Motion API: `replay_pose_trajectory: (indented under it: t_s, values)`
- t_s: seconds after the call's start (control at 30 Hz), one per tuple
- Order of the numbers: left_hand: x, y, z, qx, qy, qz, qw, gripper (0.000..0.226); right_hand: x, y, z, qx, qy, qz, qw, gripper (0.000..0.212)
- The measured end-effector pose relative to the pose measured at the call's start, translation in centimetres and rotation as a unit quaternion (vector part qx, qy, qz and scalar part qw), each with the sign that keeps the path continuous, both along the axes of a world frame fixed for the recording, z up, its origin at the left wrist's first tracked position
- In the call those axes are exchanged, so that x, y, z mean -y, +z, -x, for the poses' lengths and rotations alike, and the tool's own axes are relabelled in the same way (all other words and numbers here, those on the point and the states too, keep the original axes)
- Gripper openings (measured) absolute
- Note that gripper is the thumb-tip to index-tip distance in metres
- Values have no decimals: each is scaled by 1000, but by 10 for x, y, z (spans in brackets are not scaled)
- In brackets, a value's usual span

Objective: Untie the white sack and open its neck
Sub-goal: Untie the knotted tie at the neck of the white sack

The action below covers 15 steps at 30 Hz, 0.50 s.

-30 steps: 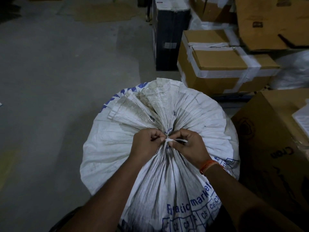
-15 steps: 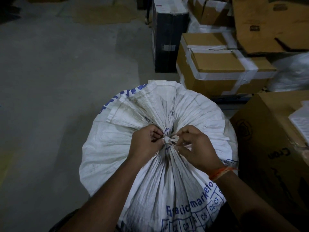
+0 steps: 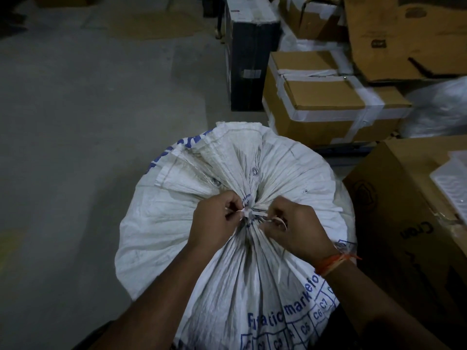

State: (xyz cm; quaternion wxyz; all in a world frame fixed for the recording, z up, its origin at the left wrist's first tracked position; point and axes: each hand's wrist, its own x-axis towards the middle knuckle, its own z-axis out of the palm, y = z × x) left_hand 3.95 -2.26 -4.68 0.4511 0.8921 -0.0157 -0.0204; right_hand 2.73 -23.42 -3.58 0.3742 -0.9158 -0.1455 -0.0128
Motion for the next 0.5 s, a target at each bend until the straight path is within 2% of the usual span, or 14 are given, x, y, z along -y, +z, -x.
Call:
replay_pose_trajectory:
  t_s: [0.1, 0.17, 0.33, 0.5]
  values:
    - [0, 5, 4, 19, -37, 8, 999, 22, -8, -7, 0, -3, -36, 0, 999, 20]
    - [0, 7, 5, 21, -45, 9, 999, 29, -13, -8, -2, 29, -39, 21, 999, 9]
    - [-6, 2, 4, 0, -33, 61, 998, 33, -18, -11, -3, 117, -7, 23, 993, 5]
    - [-8, -1, 3, -21, -31, 107, 994, 30, -15, -12, -4, 122, -2, 7, 992, 5]
